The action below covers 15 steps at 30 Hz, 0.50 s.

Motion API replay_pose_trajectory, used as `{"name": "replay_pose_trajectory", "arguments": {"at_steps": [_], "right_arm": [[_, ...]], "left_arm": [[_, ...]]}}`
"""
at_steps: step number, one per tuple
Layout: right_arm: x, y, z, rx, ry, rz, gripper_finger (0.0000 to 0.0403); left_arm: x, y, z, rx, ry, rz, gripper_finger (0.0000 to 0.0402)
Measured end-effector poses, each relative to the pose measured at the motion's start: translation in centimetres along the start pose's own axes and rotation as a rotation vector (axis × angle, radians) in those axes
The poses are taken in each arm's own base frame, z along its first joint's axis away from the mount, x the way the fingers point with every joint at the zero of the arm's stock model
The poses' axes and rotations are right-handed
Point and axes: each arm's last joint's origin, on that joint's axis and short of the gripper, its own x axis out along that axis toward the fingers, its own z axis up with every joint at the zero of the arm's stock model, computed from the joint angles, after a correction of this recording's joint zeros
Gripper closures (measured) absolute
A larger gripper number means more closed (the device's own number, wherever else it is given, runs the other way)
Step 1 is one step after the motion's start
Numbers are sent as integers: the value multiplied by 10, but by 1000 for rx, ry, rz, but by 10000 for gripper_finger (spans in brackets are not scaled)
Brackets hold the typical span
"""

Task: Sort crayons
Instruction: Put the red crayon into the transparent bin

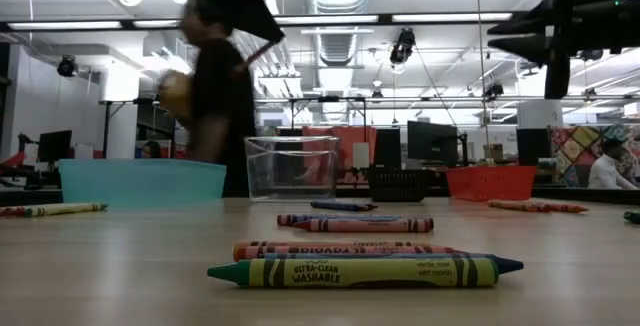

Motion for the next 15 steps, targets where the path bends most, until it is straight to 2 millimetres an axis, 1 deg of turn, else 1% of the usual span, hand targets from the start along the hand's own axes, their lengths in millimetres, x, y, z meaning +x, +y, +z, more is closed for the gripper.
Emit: {"name": "replay_pose_trajectory", "arguments": {"at_steps": [2, 5, 7, 9, 12, 15], "right_arm": [[2, 0, -1, -61, 0, -11, 335], [5, 1, -1, -139, -1, -24, 335], [9, 5, 4, -165, -9, -34, 335], [13, 10, 10, -205, -13, -46, 335], [20, 19, 16, -266, -7, -55, 335], [26, 28, 22, -319, 12, -63, 335]], "left_arm": [[10, 18, 5, 38, -2, 4, 402], [26, 51, 11, 49, -14, 59, 402], [36, 73, 13, 37, -24, 97, 402], [48, 92, 17, 6, -66, 94, 402], [66, 112, 17, 5, -101, 42, 402], [83, 128, 14, 17, -107, 55, 402]]}}
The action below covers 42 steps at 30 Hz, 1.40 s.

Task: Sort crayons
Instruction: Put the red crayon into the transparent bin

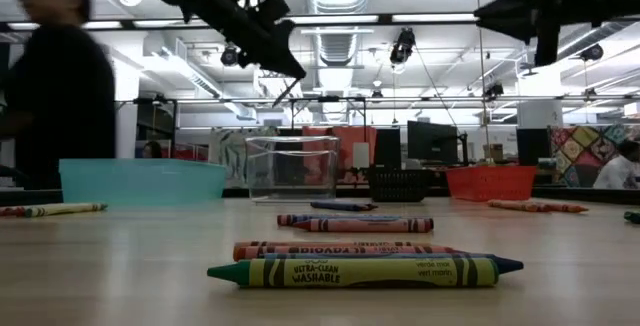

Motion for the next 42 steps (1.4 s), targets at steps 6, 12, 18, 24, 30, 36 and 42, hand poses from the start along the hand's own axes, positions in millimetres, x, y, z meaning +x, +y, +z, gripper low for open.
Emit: {"name": "replay_pose_trajectory", "arguments": {"at_steps": [6, 12, 18, 24, 30, 36, 42], "right_arm": [[8, 10, 11, -46, 85, -26, 335], [15, 16, 13, -61, 149, -45, 335], [18, 17, 8, -30, 173, -57, 335], [20, 18, 3, -38, 194, -57, 335], [21, 19, 2, -38, 208, -36, 335], [21, 19, 1, -41, 212, -37, 335], [21, 19, 1, -45, 212, -37, 335]], "left_arm": [[33, 16, -10, 3, 67, 37, 402], [71, 18, -7, -166, 112, 74, 401], [103, 18, -8, -107, 305, 60, 401], [116, 17, -12, -47, 382, 42, 401], [113, 16, -19, 174, 462, -25, 401], [111, 14, -24, 421, 501, -130, 401], [111, 12, -26, 464, 490, -197, 401]]}}
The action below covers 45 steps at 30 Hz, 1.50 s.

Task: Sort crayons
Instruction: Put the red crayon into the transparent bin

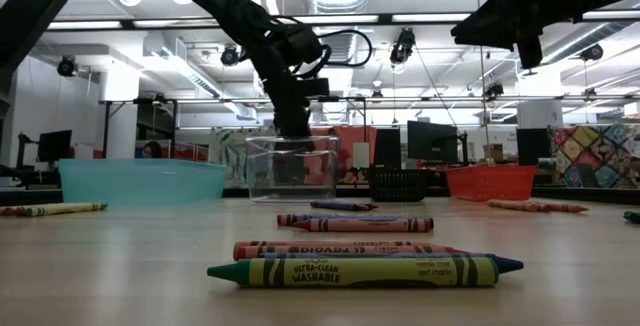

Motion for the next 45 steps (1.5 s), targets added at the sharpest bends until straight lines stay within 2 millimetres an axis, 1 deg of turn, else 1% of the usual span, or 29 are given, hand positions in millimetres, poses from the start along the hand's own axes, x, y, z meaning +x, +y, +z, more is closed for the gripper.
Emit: {"name": "replay_pose_trajectory", "arguments": {"at_steps": [5, 11, 15, 35, 41, 45], "right_arm": [[0, 0, 0, -2, 0, 0, 335], [1, 0, -1, -7, 6, -3, 335], [2, 0, -2, -12, 11, -5, 335], [3, 1, -4, -22, 23, -11, 335], [3, 1, -4, -22, 23, -11, 335], [3, 1, -4, -22, 23, -11, 335]], "left_arm": [[4, -5, -1, 64, -9, -65, 401], [8, -7, -3, -21, 13, -81, 401], [14, -9, -7, -46, 43, -100, 401], [45, -19, -17, -53, 110, -143, 401], [46, -19, -17, -53, 111, -143, 400], [46, -19, -17, -52, 114, -138, 384]]}}
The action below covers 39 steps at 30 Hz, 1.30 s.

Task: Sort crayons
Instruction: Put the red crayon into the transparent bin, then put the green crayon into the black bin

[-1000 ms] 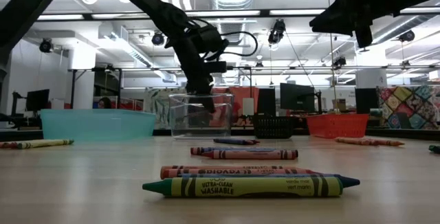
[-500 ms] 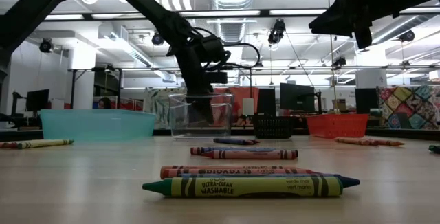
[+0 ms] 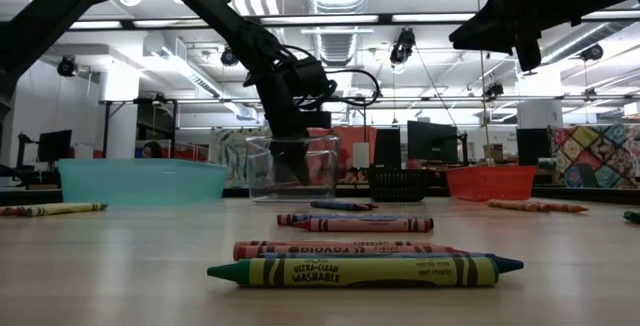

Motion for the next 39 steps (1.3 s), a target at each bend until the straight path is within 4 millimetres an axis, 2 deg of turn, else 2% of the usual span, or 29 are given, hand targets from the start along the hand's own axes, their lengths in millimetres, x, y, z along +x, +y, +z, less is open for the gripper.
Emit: {"name": "replay_pose_trajectory", "arguments": {"at_steps": [8, 14, 20, 25, 32, 39], "right_arm": [[0, 0, 0, 0, 0, 0, 335], [0, 0, 0, 0, 0, 0, 335], [0, 0, 0, 30, 0, 0, 335], [0, 0, 0, 83, 1, 0, 335], [10, 7, -7, 123, 48, 58, 335], [25, 14, -22, 164, 175, 49, 335]], "left_arm": [[0, 1, 0, -16, 16, 27, 340], [-4, 1, 1, -30, 7, 31, 326], [-39, 2, 10, -129, -80, 57, 325], [-83, -4, 22, -237, -216, 44, 337], [-135, -46, 31, -235, -424, 37, 360], [-179, -102, 6, -271, -722, -16, 363]]}}
